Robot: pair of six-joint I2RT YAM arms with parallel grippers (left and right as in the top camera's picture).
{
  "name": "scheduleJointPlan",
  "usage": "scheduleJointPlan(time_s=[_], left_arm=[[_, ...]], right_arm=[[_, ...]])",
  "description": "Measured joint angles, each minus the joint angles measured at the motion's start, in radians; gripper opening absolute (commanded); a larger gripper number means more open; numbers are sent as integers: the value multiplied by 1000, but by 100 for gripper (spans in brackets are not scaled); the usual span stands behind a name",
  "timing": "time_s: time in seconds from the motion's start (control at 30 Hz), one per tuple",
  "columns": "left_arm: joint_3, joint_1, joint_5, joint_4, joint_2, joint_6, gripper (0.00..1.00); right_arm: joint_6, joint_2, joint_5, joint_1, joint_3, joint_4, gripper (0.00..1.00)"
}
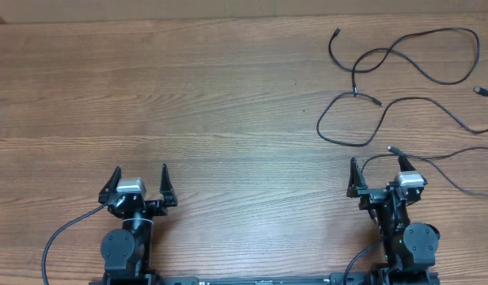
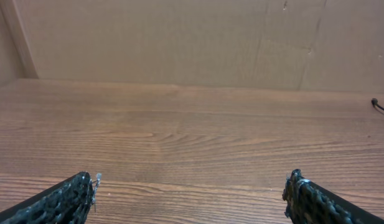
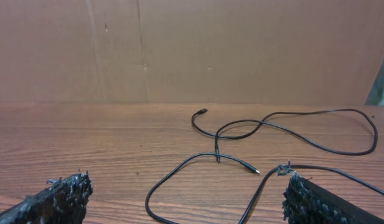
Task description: Untangle cables
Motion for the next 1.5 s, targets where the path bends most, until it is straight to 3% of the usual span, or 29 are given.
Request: scheduleJointPlan(time_s=[1.2, 1.5], left_arm=[[0, 0, 0, -1, 0, 6, 100], [0, 0, 0, -1, 0, 56, 100]], right_arm=[[0, 0, 0, 0, 0, 0, 100], [1, 0, 0, 0, 0, 0, 100]])
